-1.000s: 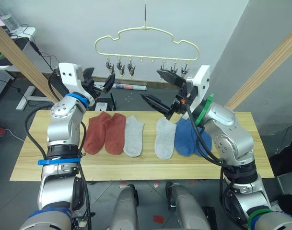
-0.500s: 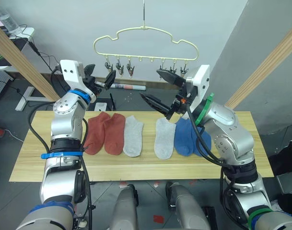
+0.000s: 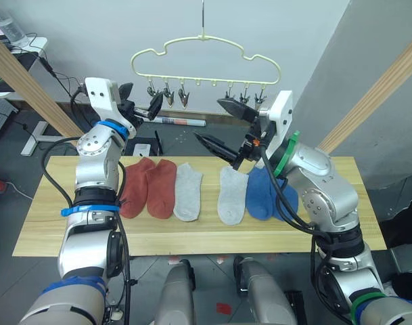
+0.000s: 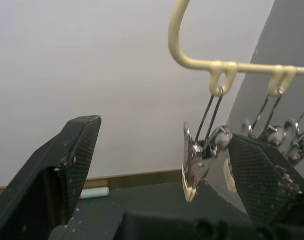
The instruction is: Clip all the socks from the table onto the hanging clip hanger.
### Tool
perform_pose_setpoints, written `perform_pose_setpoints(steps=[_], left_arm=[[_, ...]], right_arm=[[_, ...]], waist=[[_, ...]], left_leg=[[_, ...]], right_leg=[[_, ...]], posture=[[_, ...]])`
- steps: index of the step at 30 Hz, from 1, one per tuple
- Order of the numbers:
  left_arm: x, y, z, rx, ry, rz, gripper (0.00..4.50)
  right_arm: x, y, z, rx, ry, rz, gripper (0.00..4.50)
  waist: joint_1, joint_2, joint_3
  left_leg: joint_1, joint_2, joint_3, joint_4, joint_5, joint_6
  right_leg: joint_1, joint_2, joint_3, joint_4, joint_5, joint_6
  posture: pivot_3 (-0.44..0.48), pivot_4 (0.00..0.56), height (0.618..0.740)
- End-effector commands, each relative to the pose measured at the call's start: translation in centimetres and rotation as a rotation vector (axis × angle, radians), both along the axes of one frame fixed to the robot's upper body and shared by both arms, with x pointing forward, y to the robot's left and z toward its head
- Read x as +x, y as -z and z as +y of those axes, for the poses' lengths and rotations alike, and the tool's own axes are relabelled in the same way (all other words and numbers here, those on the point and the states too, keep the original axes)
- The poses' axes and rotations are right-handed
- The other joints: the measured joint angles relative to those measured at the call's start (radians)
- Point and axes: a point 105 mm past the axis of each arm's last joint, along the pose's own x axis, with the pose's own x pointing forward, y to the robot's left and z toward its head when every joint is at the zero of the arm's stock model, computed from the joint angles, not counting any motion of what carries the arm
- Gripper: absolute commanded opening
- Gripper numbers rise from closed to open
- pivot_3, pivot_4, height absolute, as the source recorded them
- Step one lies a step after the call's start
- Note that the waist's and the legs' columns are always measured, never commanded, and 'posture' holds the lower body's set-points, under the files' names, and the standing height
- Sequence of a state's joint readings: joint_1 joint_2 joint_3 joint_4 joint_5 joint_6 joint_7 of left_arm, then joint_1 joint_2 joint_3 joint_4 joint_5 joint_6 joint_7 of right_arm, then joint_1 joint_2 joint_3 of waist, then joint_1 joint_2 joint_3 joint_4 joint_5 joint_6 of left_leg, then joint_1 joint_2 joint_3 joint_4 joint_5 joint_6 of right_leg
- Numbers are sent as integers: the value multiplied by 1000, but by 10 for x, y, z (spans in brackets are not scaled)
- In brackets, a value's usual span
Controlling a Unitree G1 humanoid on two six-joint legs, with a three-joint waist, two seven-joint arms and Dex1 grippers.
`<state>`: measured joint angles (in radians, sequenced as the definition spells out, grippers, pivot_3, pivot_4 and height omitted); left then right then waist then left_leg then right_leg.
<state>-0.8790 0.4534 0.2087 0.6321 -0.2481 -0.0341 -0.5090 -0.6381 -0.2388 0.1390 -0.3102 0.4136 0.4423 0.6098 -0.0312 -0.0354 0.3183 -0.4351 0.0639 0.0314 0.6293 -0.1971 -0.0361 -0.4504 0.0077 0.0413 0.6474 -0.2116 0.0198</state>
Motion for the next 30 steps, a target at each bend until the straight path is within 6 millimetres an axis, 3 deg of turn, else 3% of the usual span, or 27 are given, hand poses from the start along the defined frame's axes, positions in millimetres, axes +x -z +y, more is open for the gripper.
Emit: perform_pose_setpoints(steps=[1,7,27,30], left_arm=[[-3,-17,-1,13,0,-72,3921],[-1,-17,-6,21,8,-68,2207],[1,-21,-17,13,43,-87,2207],[0,-21,-17,9,47,-89,1611]], right_arm=[[-5,-6,-3,10,0,-33,4500],[-5,-7,-4,14,7,-30,4500],[-2,-7,-5,16,27,-31,4500],[-2,-6,-6,13,30,-29,4500]], waist=[[0,0,2],[0,0,4],[-1,0,6],[-1,0,6]], left_leg=[[0,0,0,0,0,0],[0,0,0,0,0,0],[-1,0,0,0,0,0],[-1,0,0,0,0,0]], right_leg=[[0,0,0,0,0,0],[-1,0,0,0,0,0],[-1,0,0,0,0,0],[-1,0,0,0,0,0]], posture=[[-69,359,740],[-69,358,740],[-75,354,740],[-76,354,740]])
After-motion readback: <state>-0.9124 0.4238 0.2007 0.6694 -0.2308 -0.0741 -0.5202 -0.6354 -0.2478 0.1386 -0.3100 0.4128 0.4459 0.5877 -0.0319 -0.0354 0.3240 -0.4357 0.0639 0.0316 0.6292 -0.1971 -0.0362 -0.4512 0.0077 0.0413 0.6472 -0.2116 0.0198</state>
